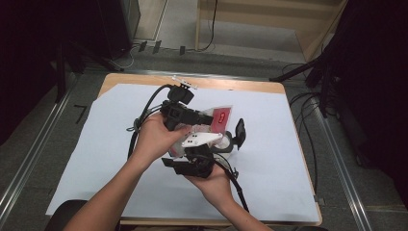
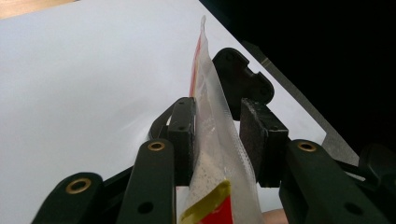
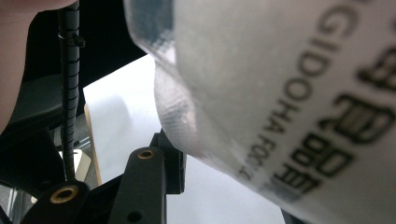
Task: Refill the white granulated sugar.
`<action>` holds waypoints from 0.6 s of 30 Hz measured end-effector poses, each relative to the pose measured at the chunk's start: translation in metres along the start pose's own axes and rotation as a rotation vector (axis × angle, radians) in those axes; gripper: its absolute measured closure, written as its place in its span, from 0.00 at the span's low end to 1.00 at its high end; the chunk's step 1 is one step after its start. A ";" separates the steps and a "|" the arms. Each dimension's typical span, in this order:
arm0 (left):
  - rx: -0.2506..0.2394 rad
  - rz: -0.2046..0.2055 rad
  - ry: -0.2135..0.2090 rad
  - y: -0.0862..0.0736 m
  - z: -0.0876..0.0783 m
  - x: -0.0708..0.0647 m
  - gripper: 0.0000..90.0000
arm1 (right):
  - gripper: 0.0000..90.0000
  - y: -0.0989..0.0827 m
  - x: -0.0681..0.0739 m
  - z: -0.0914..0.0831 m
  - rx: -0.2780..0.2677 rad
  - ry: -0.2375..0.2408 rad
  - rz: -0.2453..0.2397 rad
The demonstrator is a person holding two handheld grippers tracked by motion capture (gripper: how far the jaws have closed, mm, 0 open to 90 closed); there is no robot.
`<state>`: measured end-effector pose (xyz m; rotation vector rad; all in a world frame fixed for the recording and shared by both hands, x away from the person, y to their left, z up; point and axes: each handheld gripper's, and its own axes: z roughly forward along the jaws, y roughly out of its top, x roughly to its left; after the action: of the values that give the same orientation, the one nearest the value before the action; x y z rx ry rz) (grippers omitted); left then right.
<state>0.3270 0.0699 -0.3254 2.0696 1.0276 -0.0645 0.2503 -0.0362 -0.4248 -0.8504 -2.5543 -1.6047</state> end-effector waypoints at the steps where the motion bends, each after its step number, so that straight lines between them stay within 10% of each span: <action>1: -0.001 0.000 0.000 0.000 0.000 0.000 0.74 | 0.70 0.000 0.000 0.000 0.001 -0.001 -0.001; 18: 0.000 0.009 -0.001 0.002 0.001 0.000 0.74 | 0.68 0.000 -0.001 0.000 0.010 0.001 -0.022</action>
<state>0.3286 0.0686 -0.3252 2.0737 1.0179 -0.0604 0.2507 -0.0366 -0.4249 -0.8227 -2.5780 -1.5959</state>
